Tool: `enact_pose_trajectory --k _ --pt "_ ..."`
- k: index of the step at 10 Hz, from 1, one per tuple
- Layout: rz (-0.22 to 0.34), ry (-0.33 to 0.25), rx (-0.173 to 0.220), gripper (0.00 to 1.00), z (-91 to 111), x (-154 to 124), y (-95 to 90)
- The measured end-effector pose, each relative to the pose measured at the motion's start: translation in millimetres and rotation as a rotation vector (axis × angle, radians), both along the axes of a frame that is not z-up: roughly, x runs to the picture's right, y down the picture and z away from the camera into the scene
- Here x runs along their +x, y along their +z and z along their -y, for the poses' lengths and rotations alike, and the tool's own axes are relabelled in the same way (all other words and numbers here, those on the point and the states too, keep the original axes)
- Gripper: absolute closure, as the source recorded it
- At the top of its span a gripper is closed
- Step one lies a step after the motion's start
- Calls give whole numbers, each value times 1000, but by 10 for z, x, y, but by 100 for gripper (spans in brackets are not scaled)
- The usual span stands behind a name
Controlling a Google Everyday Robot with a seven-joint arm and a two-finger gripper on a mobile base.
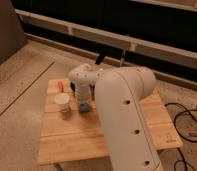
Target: Place the white sponge in the ceramic bowl
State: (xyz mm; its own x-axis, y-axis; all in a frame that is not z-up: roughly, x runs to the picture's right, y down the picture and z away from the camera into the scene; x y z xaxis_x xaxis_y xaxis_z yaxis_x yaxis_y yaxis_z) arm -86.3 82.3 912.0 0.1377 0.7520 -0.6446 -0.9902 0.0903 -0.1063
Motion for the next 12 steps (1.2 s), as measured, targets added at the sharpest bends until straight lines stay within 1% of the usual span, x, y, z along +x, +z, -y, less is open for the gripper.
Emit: enact_pose_trajectory --k 2,3,4,5,6,8,9,10,12 --pt "11 16 30 100 141 -69 -137" --pt "15 19 60 100 260 -114 -296" --pt "16 20 77 100 326 -124 -365" --pt "9 18 119 100 491 -82 -489" --pt "-10 21 166 100 679 31 -599" --pt "-38 33 287 100 1119 305 -795" --pt "-43 35 331 100 1282 395 -853" --pt "-51 35 357 100 1376 474 -880" --pt "-45 33 355 100 1366 429 -881"
